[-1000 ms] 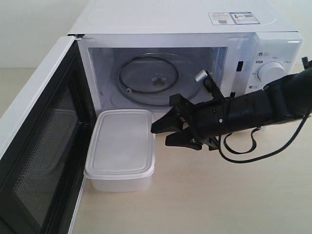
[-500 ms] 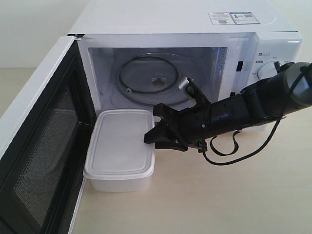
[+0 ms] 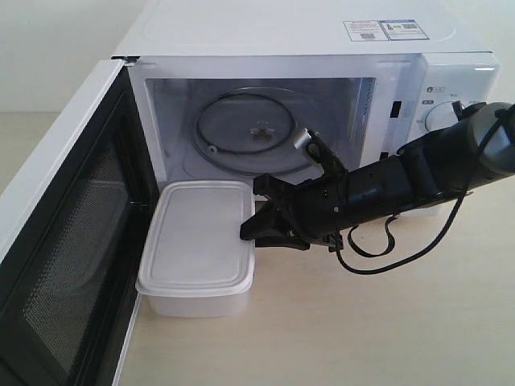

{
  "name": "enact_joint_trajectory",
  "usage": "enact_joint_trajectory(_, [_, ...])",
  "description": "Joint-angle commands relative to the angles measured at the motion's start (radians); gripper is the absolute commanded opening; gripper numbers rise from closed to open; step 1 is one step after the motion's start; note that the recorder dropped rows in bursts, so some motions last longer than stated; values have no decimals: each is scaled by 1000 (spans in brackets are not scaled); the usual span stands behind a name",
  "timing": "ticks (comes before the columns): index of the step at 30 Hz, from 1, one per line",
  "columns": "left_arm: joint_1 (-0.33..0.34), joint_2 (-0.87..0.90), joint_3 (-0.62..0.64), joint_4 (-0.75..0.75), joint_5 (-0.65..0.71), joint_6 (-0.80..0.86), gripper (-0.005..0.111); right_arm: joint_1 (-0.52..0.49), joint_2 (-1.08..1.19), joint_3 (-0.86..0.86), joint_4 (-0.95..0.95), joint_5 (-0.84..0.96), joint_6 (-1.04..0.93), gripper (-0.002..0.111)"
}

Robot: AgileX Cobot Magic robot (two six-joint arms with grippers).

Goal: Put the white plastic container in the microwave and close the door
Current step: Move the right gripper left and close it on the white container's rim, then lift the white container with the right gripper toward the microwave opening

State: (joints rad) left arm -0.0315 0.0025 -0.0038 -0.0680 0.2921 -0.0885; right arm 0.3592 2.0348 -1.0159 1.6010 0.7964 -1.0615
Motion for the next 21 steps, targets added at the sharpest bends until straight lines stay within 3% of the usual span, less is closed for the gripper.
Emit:
enact_joint_trajectory(1, [-2, -3, 4, 2, -1, -8, 4, 2, 1, -4, -7, -5, -28, 13])
enact_joint_trajectory(3, [-2, -3, 4, 2, -1, -8, 4, 2, 1, -4, -7, -3, -28, 0])
enact_joint_trajectory(12, [-2, -3, 4, 2, -1, -8, 4, 2, -19, 1, -47, 14, 63, 0])
enact_joint_trajectory(21, [-2, -3, 4, 2, -1, -8, 4, 0, -190, 128, -35, -59, 70, 0])
